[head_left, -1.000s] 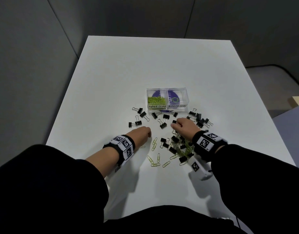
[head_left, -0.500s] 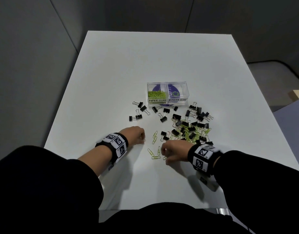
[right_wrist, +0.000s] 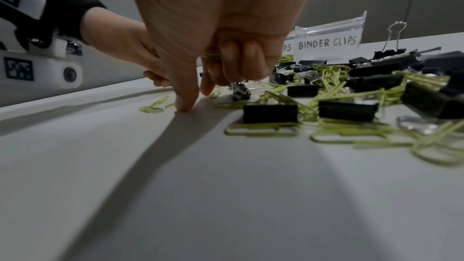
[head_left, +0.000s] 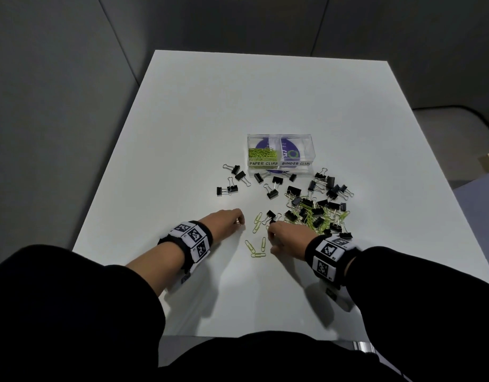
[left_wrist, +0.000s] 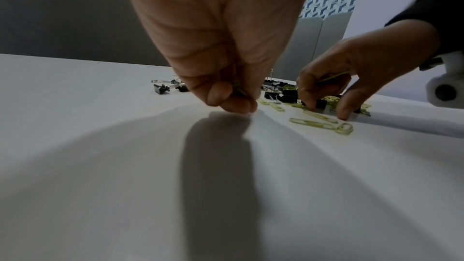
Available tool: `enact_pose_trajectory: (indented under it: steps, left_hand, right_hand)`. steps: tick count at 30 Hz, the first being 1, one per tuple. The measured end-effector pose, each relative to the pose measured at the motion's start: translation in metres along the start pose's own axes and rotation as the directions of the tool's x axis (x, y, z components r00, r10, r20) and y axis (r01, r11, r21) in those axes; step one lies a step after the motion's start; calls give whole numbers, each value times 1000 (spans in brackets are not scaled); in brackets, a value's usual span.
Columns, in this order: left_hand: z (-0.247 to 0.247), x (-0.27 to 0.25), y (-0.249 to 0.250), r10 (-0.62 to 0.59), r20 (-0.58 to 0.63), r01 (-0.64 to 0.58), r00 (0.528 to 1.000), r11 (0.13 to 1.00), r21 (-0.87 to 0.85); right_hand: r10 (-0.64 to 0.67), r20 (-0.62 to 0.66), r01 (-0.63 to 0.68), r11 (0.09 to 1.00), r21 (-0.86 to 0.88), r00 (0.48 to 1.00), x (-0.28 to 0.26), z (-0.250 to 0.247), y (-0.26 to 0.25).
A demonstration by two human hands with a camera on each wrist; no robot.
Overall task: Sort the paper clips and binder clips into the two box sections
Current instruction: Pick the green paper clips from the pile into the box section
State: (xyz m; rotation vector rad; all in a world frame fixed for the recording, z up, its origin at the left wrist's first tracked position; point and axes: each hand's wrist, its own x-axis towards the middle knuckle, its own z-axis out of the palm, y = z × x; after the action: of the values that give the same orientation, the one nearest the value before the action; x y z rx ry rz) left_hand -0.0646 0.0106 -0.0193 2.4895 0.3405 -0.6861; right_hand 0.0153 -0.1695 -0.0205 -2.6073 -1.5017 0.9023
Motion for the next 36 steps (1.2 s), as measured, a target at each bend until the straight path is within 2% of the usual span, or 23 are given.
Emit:
enact_pose_trajectory:
  steps: [8, 11, 16, 20, 25, 29, 32, 36]
  left_hand:
    - [7, -8, 9, 56, -4, -56, 998, 998, 10]
    - [16, -9, 8, 125, 8, -125, 992, 987, 103]
    - [20, -7, 15, 146, 50, -154, 988, 964, 216]
    - [18, -5, 13, 132, 84, -150, 988, 956, 251]
    - [20, -6, 13, 105, 53, -112, 993, 983, 145]
    - [16, -6, 8, 94, 30, -94, 995, 995, 11]
    - [16, -5, 5, 116, 21, -116, 993, 993, -2]
    - [15, -7, 11, 116, -50, -115, 992, 993, 8]
  right_hand:
    - [14, -40, -13, 1000, 20, 999, 0, -3, 8]
    - [-2, -79, 0, 1000, -15, 997, -3, -8, 14]
    - [-49, 9, 50, 993, -103, 999, -9, -5, 15]
    - [-25, -82, 21, 999, -50, 996, -13, -8, 24]
    - [-49, -95, 38, 992, -122, 994, -17, -12, 32]
    - [-80, -33, 73, 982, -173, 996, -22, -9, 32]
    - [-84, -11, 79, 975, -209, 996, -27, -6, 38]
    - [-31, -73, 19, 987, -160, 997, -25, -4, 36]
